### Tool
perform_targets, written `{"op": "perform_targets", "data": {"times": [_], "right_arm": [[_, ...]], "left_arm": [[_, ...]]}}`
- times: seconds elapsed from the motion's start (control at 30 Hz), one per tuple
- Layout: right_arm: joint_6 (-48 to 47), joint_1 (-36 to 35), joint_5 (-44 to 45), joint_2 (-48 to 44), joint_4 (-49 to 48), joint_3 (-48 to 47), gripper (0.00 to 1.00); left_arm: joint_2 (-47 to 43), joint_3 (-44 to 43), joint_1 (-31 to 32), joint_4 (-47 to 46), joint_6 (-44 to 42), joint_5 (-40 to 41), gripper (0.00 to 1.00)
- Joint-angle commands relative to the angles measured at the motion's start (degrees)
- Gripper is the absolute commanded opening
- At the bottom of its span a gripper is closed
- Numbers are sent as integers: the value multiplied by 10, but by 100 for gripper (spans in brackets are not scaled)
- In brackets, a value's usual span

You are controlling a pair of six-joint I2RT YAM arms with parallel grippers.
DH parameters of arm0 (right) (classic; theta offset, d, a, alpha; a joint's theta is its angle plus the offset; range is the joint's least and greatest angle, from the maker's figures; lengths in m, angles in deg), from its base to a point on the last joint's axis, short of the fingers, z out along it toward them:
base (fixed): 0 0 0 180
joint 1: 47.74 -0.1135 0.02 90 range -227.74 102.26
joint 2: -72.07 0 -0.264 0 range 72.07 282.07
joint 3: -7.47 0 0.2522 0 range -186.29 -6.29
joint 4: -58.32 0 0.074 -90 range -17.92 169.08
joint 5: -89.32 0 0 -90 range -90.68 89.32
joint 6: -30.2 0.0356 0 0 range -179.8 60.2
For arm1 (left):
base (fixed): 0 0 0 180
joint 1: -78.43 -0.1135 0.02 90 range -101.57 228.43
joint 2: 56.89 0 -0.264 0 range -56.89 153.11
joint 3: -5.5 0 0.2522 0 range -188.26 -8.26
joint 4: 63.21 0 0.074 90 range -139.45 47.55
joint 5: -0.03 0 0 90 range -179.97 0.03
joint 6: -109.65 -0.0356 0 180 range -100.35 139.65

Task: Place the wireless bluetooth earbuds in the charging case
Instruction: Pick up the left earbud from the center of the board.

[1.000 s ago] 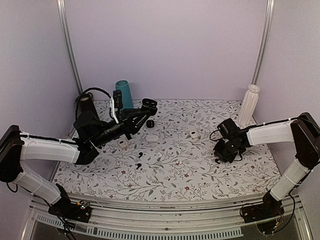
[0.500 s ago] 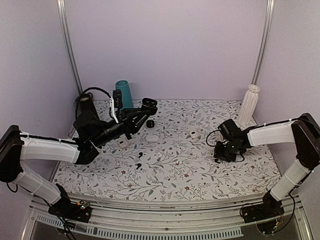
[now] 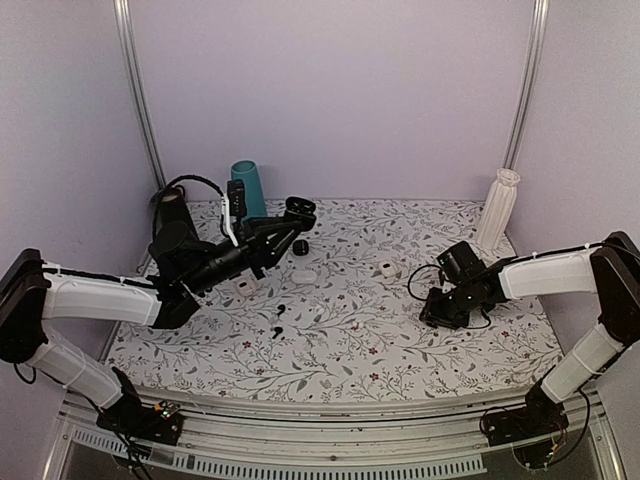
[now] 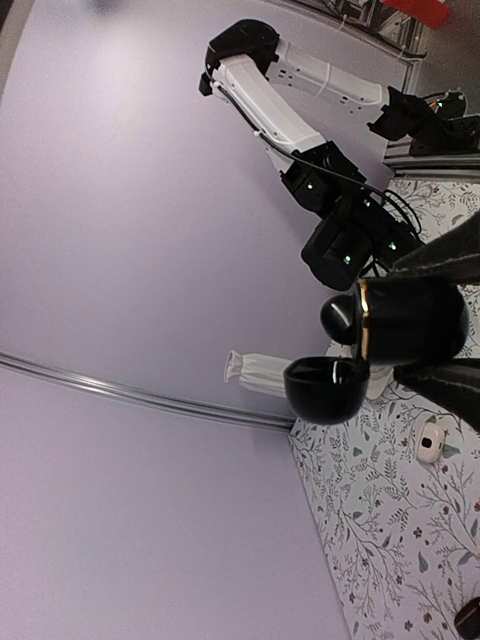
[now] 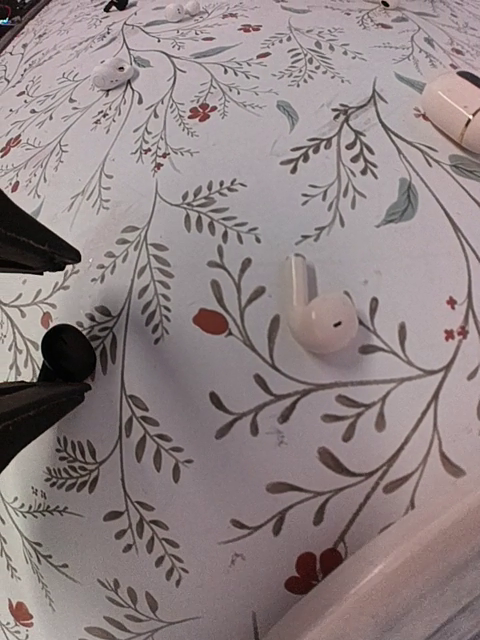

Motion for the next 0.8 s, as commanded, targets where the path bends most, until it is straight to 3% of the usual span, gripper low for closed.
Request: {"op": "perform_targets", "data": {"times": [0.0,0.27,0.77], "right_arm": [[22,-7,-24,-18,-1,6,37],[35,-10,-3,-41,6,23,37],[-235,-13,-9,3,27,-56,36]], "left_arm": [[2,-13,2,-21,4,-2,0],[-1,-9,1,-22,6,-1,0],[-4,-11,2,-18,10,-8,0]]}}
